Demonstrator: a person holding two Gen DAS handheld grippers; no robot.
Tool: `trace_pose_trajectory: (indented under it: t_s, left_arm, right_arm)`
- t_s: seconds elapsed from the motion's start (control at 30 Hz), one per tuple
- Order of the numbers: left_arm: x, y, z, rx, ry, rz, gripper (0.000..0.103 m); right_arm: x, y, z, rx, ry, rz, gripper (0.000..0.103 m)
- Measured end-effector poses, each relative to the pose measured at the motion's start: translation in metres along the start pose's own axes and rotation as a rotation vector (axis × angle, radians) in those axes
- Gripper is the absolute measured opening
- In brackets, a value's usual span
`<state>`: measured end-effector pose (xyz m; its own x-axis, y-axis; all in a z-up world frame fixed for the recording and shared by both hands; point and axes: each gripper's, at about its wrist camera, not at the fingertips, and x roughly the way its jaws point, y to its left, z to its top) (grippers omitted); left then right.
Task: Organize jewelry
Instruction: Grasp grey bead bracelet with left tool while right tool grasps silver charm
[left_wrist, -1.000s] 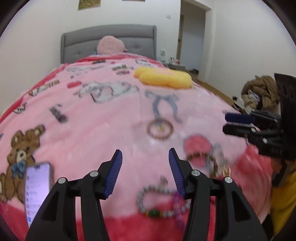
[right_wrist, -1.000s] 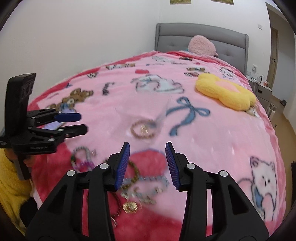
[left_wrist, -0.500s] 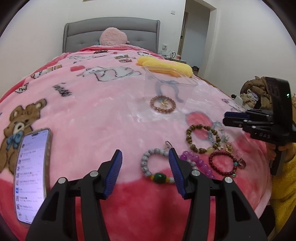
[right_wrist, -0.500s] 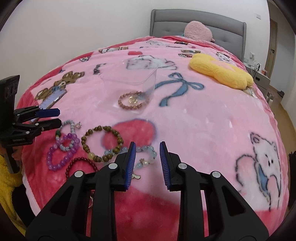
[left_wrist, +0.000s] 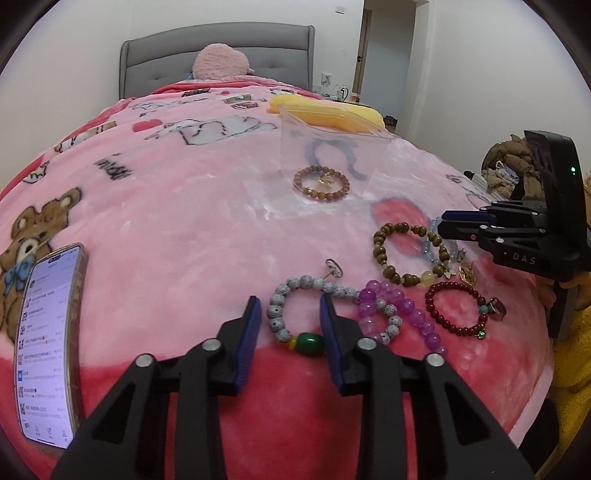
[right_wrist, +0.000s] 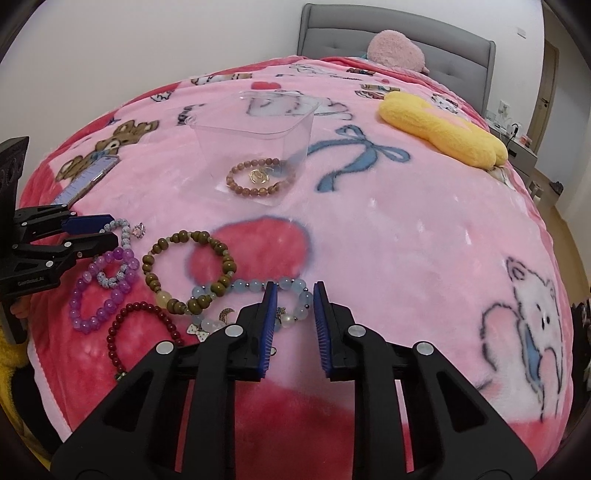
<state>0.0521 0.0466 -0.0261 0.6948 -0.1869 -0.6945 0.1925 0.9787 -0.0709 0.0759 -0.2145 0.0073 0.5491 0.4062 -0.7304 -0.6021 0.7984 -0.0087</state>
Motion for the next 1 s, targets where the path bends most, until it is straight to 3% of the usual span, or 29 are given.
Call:
trace_pose_trajectory:
  t_s: [0.3,0.4,1.0]
  left_arm:
    - [0.002,-0.002,0.0,-0.007,-0.007,0.02,0.018]
    - [0.0,-0.001,0.001,-0.017,-0.015,0.041,0.009]
    - [-0.035,-0.018,0.017,-0.003,-0.116,-0.013,0.008]
  right_arm:
    - [0.002,0.006,-0.002,-0.024,-0.014,-0.024,0.008]
    - [0.0,0.008,-0.002,-0.027,-0.025,-0.034,0.008]
    - [-0.047,0.029,0.011,-0.061,-0.156,-0.031,0.008]
